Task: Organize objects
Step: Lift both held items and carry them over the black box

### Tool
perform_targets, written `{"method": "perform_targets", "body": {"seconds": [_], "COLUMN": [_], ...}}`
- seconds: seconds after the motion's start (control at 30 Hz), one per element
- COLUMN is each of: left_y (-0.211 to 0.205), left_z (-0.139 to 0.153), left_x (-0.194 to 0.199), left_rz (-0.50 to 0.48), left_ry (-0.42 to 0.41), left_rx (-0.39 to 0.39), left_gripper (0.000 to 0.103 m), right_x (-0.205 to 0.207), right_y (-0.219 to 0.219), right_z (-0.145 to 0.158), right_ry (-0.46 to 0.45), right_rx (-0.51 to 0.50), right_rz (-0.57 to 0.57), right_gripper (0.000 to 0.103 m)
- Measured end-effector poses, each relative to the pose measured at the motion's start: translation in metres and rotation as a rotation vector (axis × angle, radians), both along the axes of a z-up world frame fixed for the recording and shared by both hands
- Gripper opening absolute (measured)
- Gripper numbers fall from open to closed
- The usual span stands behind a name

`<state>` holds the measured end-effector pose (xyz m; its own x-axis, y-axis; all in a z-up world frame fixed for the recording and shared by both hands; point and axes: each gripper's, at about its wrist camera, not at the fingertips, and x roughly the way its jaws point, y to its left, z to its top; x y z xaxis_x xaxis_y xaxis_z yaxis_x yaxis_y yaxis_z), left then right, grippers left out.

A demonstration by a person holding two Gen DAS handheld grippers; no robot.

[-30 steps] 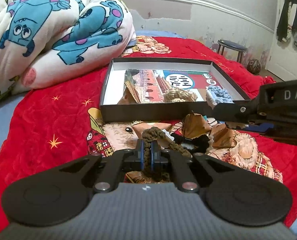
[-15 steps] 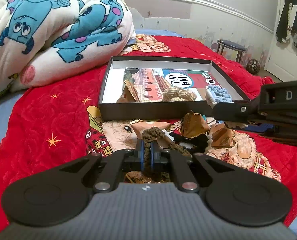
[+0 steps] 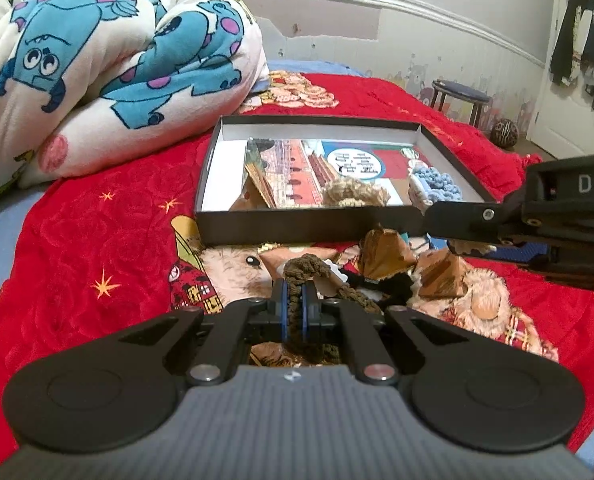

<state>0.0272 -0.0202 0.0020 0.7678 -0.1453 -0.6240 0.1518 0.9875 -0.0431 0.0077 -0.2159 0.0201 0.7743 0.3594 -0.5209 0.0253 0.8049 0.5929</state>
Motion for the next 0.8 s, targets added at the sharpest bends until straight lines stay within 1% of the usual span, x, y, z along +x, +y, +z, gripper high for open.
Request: {"method": "perform_targets", "body": {"seconds": [0.1, 0.2, 0.27, 0.33, 0.43, 0.57, 0.7, 0.8], "left_y": [0.004, 0.009, 0.01, 0.01, 0.011, 0.005, -0.007, -0.019], "left_z": [0.007, 0.017, 0.025, 0.034, 0.047, 0.06, 0.07, 0.075], "left_x": [-0.002, -0.002, -0.001, 0.001, 0.009, 0.028, 0.057, 0.079], "left_rz": [0.003, -0.001, 0.0, -0.01, -0.021, -0.023, -0.018, -0.029], "left_ry": [-0.027, -0.061, -0.09, -0.124, -0.159, -0.207, -0.225, -0.217], "left_rx": [-0.023, -0.057, -0.06, -0.066, -0.096, -0.093, -0.088, -0.114], "left_gripper": [0.009, 0.009, 0.009, 0.009, 0.009, 0.009, 0.009, 0.009], "right_x": [0.002, 0.007, 0.01, 0.013, 0.019, 0.033, 0.058, 0.08], "right_y": [-0.003, -0.009, -0.012, -0.014, -0.02, -0.038, -0.056, -0.066], "right_z": [0.007, 0.014, 0.02, 0.028, 0.038, 0.047, 0.049, 0.044], "right_ry": [-0.025, -0.06, -0.084, -0.107, -0.135, -0.158, -0.162, -0.145], "right_rx": [0.018, 0.072, 0.08, 0.062, 0.029, 0.015, -0.022, -0.046], "right_rz": [0.043, 0.093, 0.115, 0.129, 0.128, 0.099, 0.084, 0.083], "right_gripper": [0.021, 0.021, 0.021, 0.021, 0.021, 0.021, 0.021, 0.021]}}
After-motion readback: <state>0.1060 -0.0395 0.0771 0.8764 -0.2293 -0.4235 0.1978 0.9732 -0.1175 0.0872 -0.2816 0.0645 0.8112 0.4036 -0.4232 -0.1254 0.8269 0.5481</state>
